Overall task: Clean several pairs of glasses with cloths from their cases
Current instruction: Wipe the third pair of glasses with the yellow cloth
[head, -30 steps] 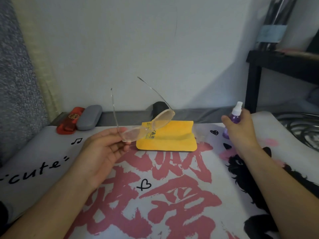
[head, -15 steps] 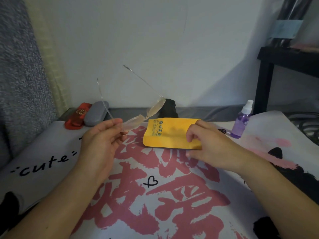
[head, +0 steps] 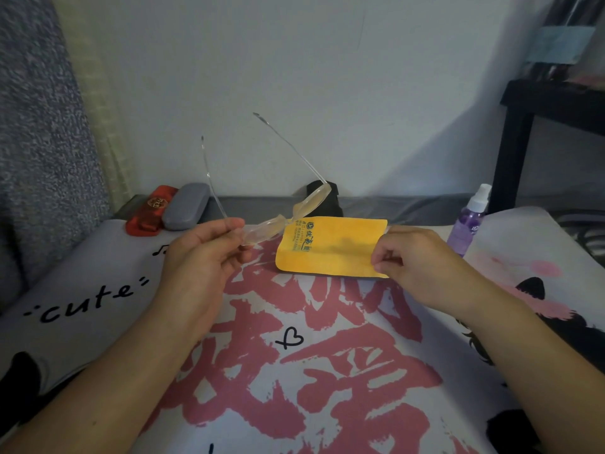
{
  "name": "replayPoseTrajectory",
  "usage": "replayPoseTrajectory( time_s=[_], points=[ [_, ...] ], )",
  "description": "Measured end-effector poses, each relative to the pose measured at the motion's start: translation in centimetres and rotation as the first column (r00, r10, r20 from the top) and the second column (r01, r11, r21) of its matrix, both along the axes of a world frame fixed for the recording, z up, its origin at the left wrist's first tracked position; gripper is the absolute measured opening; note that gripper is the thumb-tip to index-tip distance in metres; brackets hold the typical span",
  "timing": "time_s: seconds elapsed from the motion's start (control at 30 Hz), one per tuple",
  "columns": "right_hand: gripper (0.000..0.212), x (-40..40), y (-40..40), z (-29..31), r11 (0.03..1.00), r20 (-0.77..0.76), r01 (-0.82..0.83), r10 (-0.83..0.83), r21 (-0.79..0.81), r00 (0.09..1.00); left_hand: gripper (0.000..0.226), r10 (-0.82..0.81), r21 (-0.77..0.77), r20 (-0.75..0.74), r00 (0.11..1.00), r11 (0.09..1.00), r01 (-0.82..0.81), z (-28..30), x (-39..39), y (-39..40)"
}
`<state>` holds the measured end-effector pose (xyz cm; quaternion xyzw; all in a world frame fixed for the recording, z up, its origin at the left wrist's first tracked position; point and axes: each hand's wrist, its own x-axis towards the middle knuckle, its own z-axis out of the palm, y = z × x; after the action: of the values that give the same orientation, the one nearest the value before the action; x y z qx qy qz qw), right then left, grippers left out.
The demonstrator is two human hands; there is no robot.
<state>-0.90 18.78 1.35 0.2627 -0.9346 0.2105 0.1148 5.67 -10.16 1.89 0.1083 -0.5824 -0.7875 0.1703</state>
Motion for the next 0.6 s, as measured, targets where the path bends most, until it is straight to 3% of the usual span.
replayPoseTrajectory(
  time_s=[0.17, 0.23, 0.33, 0.6],
  points=[
    [0.036, 0.26, 0.3, 0.45, 1.0, 0.094, -0.028, 0.028, 0.004, 0.995, 0.017, 0.0, 0.004, -0.009, 1.0, 1.0, 0.0, 0.03, 0.04, -0.07],
    [0.043, 0.62, 0.73, 0.81, 0.994, 0.178, -0.02, 0.0, 0.109, 0.984, 0.017, 0.001, 0.002, -0.009, 1.0, 1.0, -0.001, 0.01, 0.0, -0.11],
    [0.047, 0.67, 0.73, 0.76, 0.977, 0.144, 0.006, -0.038, 0.214, 0.989, 0.017, -0.001, 0.0, -0.006, 1.0, 1.0, 0.001, -0.03, -0.05, -0.16],
    [0.014, -0.07, 0.69, 0.31, 0.999, 0.008, -0.029, 0.029, -0.03, 1.0, 0.018, 0.0, -0.042, -0.004, 1.0, 0.999, 0.0, -0.24, -0.1, -0.17]
  ],
)
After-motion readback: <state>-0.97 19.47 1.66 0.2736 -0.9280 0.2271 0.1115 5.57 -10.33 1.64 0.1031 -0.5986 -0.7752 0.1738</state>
